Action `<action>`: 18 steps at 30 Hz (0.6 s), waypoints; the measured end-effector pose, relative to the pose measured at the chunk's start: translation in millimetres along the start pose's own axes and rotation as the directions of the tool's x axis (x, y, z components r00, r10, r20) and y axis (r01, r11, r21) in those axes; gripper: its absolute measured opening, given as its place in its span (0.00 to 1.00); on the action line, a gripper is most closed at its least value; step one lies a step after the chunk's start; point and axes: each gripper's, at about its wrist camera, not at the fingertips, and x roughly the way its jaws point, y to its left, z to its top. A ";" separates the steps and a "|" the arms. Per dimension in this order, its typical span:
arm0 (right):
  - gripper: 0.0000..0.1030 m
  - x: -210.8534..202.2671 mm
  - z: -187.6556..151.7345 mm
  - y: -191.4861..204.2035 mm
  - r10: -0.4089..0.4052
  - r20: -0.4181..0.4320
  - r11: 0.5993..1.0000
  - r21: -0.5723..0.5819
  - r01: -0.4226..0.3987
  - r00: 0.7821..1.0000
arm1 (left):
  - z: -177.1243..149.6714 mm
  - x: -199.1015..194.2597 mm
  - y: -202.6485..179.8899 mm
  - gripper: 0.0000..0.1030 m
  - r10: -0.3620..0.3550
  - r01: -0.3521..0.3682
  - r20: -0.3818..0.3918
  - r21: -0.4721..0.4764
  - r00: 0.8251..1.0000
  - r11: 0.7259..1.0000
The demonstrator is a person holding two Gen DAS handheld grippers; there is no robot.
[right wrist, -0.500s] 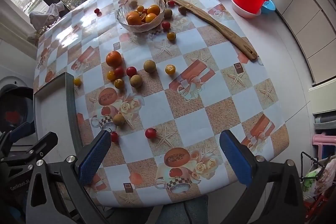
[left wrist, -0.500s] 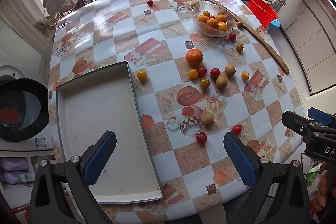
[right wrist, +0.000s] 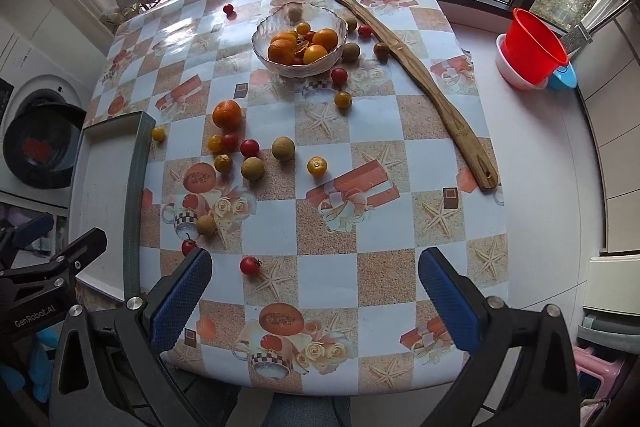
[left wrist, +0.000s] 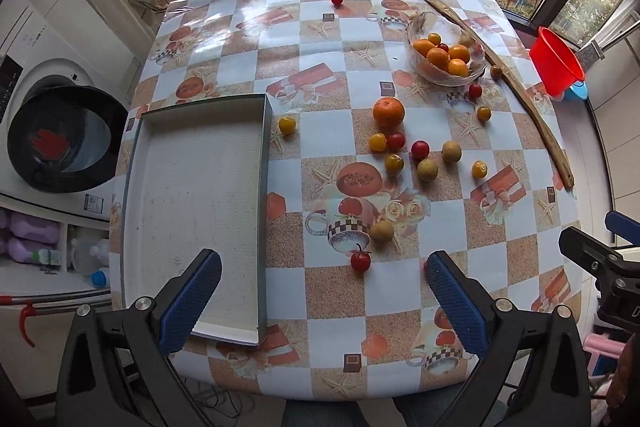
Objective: Organize fruits
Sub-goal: 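Reach the left tool toward the small brown potato among the fruits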
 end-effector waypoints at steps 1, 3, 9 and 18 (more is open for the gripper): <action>1.00 -0.1 1.2 -1.6 0.004 -0.001 1.000 -0.008 -0.004 1.000 | -1.8 -1.0 -2.2 1.00 0.007 -0.007 -0.005 -0.004 1.000 1.000; 1.00 -0.6 3.1 -5.7 0.025 -0.012 1.000 -0.009 -0.025 1.000 | -3.5 -2.5 -5.3 1.00 0.017 -0.017 -0.009 -0.009 1.000 1.000; 1.00 0.4 6.9 -10.5 0.029 -0.011 1.000 -0.010 -0.029 1.000 | -4.0 1.8 -10.4 1.00 0.021 -0.021 -0.032 -0.017 0.999 1.000; 1.00 18.0 2.6 -11.6 0.048 -0.069 0.998 -0.035 -0.050 0.996 | -21.6 15.4 0.9 1.00 0.034 -0.038 -0.073 -0.059 0.997 0.998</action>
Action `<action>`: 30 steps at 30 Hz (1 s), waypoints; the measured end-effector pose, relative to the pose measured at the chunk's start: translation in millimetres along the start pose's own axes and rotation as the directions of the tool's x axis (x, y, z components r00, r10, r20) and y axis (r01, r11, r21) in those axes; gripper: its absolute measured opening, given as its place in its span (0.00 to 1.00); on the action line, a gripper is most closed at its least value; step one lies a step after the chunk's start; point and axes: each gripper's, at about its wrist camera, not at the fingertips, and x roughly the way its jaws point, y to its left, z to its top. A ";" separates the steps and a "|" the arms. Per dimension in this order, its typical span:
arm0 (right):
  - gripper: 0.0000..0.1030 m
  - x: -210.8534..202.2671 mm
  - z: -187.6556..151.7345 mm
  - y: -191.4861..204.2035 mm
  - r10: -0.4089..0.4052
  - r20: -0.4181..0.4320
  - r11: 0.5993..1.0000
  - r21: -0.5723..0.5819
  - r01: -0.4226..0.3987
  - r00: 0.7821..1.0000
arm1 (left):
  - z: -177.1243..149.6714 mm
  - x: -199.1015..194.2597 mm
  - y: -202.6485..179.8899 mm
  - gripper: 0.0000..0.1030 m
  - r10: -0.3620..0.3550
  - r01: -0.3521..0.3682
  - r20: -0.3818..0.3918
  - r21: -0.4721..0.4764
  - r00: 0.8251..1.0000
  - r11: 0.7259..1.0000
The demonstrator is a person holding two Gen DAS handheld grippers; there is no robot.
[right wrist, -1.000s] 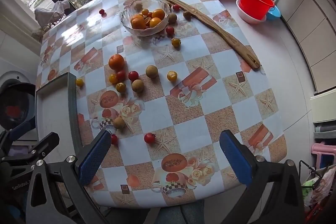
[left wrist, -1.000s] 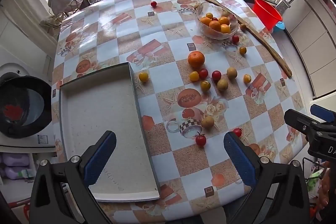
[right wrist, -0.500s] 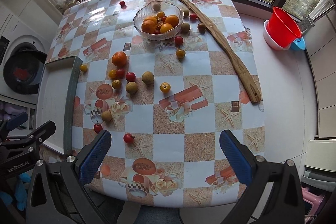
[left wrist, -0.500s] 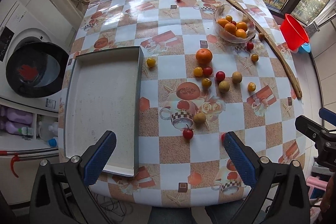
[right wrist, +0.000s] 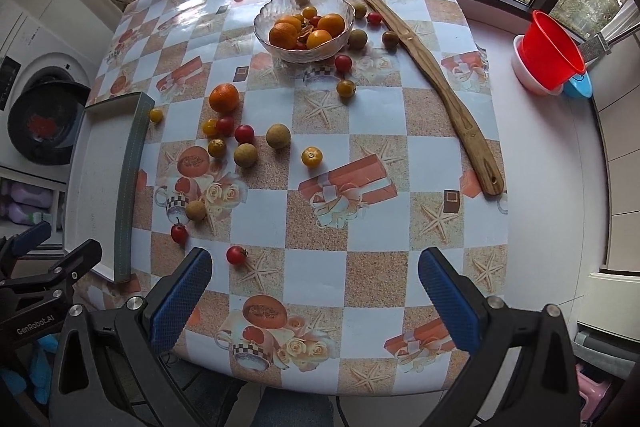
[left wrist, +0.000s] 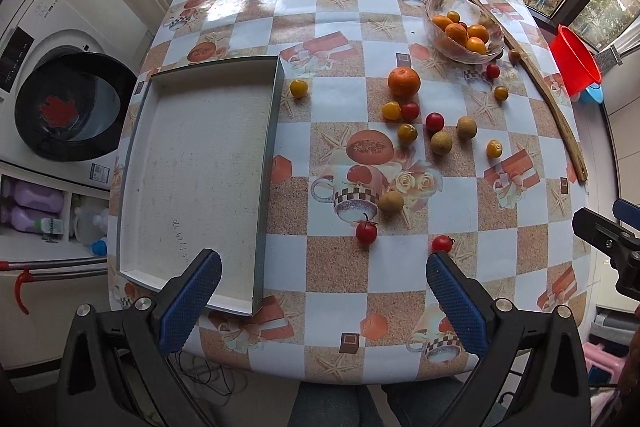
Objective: Organize fruits
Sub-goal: 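Reach the left tool toward the small brown potato among the fruits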
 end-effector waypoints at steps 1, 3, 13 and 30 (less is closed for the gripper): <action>1.00 0.8 -1.0 -0.7 0.004 -0.001 1.000 0.005 -0.004 1.000 | -1.8 2.9 1.2 1.00 0.003 -0.003 -0.009 -0.003 1.000 1.000; 1.00 4.3 -2.3 -2.0 0.007 -0.013 1.000 0.008 -0.007 1.000 | -5.6 7.1 2.8 1.00 0.011 -0.011 -0.018 -0.013 1.000 1.000; 1.00 31.6 2.2 -9.3 -0.010 -0.062 1.000 -0.008 0.010 0.998 | 3.2 43.3 -18.8 1.00 -0.011 0.012 -0.037 0.019 0.999 1.000; 0.95 113.7 48.3 -12.5 -0.014 -0.075 0.999 -0.032 0.011 0.997 | 34.4 123.5 -63.7 1.00 0.027 -0.024 -0.023 0.124 0.999 0.992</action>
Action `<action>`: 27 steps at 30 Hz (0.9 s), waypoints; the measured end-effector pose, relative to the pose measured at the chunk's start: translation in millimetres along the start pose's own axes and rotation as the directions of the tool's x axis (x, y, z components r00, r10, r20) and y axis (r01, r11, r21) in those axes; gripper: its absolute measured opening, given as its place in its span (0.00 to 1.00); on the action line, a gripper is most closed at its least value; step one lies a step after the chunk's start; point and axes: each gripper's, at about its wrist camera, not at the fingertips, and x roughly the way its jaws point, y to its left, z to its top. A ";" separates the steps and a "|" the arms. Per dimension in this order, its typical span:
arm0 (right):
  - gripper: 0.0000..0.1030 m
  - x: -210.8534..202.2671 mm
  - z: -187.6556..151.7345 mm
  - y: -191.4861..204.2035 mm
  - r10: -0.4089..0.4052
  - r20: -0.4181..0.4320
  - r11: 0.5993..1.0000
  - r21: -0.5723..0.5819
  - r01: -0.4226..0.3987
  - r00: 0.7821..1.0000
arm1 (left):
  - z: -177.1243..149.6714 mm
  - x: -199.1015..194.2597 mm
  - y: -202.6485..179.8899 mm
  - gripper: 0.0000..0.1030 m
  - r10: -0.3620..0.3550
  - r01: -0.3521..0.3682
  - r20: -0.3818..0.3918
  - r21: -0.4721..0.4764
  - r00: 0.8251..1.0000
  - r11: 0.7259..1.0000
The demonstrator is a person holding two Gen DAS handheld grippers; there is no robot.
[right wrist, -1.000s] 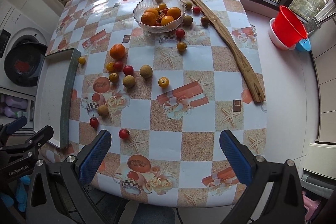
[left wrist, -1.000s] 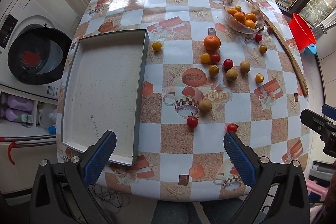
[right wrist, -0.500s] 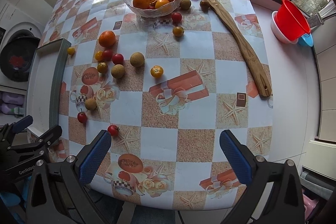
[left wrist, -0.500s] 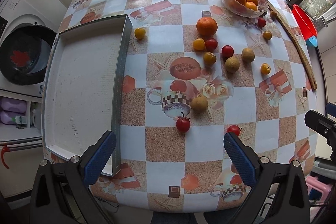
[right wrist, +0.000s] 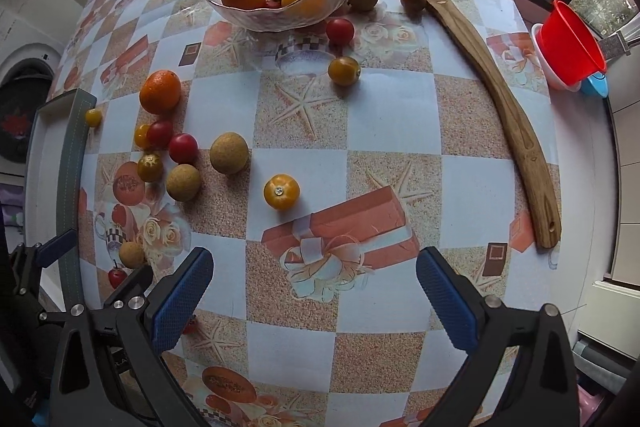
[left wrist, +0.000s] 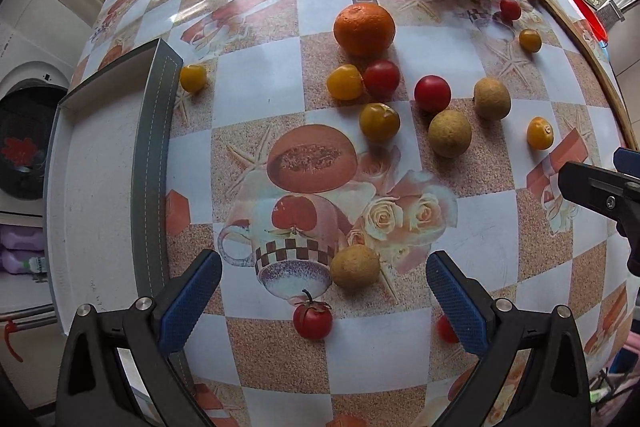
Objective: Organize fruits
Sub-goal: 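Reach the left tool toward the small brown potato among the fruits, then grasp the brown potato with the left tool while the right tool grasps a yellow tomato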
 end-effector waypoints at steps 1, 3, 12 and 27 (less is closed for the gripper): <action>0.93 4.2 2.1 1.4 0.002 -0.002 1.000 -0.006 -0.002 1.000 | 0.4 2.1 -0.5 1.00 -0.001 0.001 0.001 0.002 1.000 1.000; 0.88 11.3 5.8 4.4 0.004 -0.005 1.000 -0.014 -0.004 1.000 | 0.3 6.3 -1.5 1.00 -0.007 0.007 0.000 0.003 1.000 1.000; 0.56 27.9 18.6 22.1 -0.016 0.005 0.998 -0.059 0.016 1.000 | 4.6 11.4 2.6 0.70 -0.081 0.081 0.002 -0.029 0.997 0.996; 0.22 -3.4 -0.8 19.3 0.115 0.003 0.993 0.006 -0.115 0.993 | -3.2 -23.7 36.6 0.26 -0.244 0.245 0.027 -0.062 0.969 0.968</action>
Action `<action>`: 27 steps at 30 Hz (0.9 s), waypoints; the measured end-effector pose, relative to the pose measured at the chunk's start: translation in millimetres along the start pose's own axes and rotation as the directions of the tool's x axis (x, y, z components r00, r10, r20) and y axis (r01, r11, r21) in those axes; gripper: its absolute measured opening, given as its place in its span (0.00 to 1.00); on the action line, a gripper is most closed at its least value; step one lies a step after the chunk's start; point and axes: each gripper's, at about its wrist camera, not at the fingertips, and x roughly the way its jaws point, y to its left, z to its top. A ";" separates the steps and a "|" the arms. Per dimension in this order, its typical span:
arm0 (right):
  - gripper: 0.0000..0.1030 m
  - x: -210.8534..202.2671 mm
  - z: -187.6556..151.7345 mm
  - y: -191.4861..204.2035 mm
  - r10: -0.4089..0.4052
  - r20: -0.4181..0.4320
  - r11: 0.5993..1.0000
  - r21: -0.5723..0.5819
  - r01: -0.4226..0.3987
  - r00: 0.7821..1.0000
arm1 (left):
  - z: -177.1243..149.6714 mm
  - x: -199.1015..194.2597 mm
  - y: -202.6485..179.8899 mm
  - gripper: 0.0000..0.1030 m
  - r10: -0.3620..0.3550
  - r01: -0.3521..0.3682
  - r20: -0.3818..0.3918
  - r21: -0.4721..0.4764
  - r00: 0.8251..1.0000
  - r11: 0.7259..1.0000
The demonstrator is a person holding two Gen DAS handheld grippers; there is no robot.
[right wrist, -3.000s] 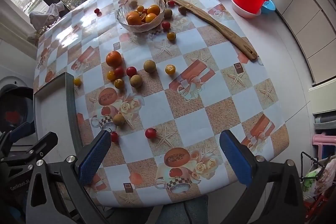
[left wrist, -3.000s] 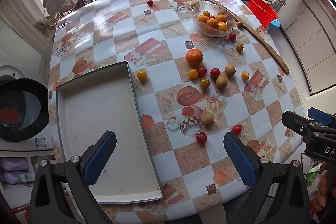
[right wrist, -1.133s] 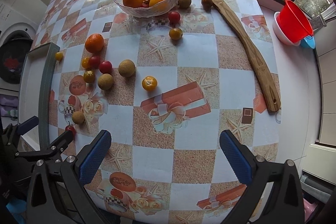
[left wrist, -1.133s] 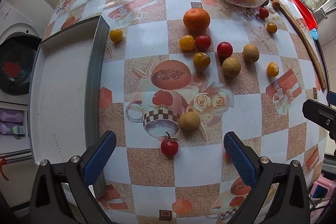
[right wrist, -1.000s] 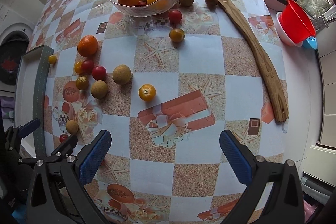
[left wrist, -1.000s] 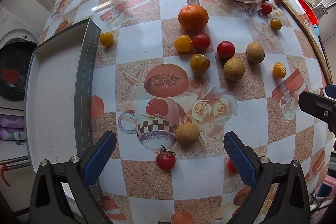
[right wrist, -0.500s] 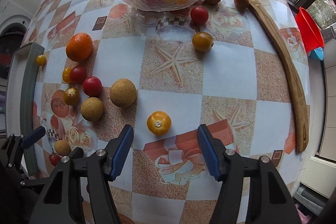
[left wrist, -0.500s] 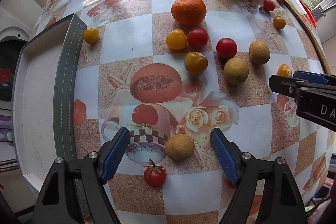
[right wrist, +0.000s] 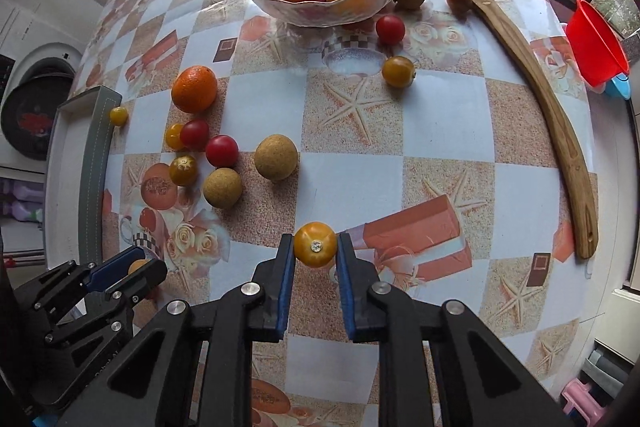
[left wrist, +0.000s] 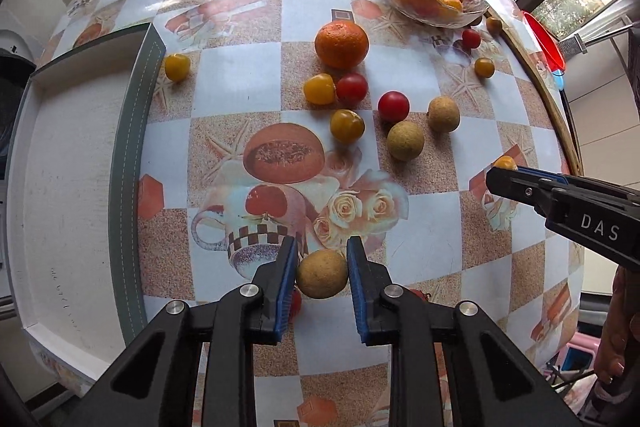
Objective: Organize fruits
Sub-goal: 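Grasp the brown potato with the left tool while the right tool grasps a yellow tomato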
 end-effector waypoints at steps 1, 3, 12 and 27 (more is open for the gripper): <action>0.22 -2.3 -3.3 2.0 0.010 -0.001 1.000 0.004 -0.010 1.000 | -1.1 -5.0 4.6 0.26 0.001 -0.001 0.003 -0.006 1.000 1.000; 0.22 -4.9 -8.0 6.1 0.022 0.001 1.000 0.008 -0.022 1.000 | -7.6 -14.2 11.7 0.26 0.002 -0.001 0.011 -0.016 1.000 1.000; 0.22 -17.2 -19.9 60.2 0.065 0.013 0.998 -0.016 -0.065 0.998 | -26.3 -43.6 66.9 0.26 0.035 -0.030 0.067 -0.070 0.997 0.997; 0.22 26.5 0.2 255.1 0.103 -0.002 0.982 -0.161 -0.102 0.995 | -44.3 -37.3 219.9 0.26 0.146 -0.142 0.024 -0.105 0.989 0.984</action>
